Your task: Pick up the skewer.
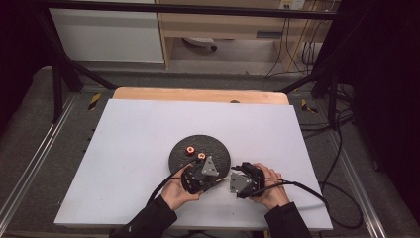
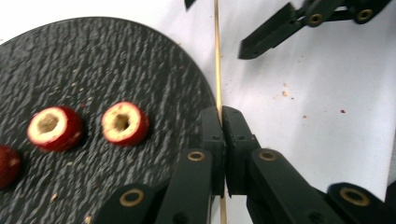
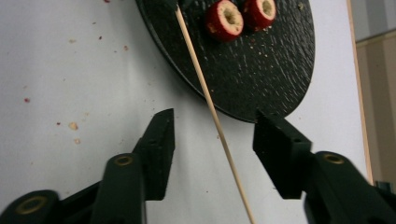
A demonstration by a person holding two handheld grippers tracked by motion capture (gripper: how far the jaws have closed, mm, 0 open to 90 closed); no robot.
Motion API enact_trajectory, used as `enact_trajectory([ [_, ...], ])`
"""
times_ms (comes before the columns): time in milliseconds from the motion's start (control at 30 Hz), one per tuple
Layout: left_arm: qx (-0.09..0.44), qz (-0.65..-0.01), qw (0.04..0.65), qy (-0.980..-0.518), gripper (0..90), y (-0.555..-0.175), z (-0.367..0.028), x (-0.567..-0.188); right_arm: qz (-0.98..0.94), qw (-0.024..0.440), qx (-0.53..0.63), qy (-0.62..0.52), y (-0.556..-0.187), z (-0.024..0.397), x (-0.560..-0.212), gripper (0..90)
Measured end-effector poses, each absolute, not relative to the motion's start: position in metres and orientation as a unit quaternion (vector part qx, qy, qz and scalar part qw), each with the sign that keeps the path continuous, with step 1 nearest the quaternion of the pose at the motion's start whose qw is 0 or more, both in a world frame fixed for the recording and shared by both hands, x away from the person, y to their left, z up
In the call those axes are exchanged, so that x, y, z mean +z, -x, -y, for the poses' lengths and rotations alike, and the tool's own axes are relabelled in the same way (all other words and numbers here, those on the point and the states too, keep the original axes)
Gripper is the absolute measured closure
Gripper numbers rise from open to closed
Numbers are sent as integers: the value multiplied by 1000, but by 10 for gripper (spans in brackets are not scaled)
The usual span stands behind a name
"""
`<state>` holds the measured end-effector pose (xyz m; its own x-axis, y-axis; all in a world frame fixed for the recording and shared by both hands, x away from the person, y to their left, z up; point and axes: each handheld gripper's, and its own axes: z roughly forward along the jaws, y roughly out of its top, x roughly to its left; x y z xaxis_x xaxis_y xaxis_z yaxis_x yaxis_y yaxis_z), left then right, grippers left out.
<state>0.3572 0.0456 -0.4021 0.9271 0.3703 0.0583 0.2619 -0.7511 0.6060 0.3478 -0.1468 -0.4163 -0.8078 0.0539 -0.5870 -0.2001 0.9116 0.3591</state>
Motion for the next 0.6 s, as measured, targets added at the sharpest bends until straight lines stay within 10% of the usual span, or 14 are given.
enact_trajectory([
  [600,81,-158,311,-934,882,-354,-42,-404,-924,326,161,119,-345,149,-423,821],
])
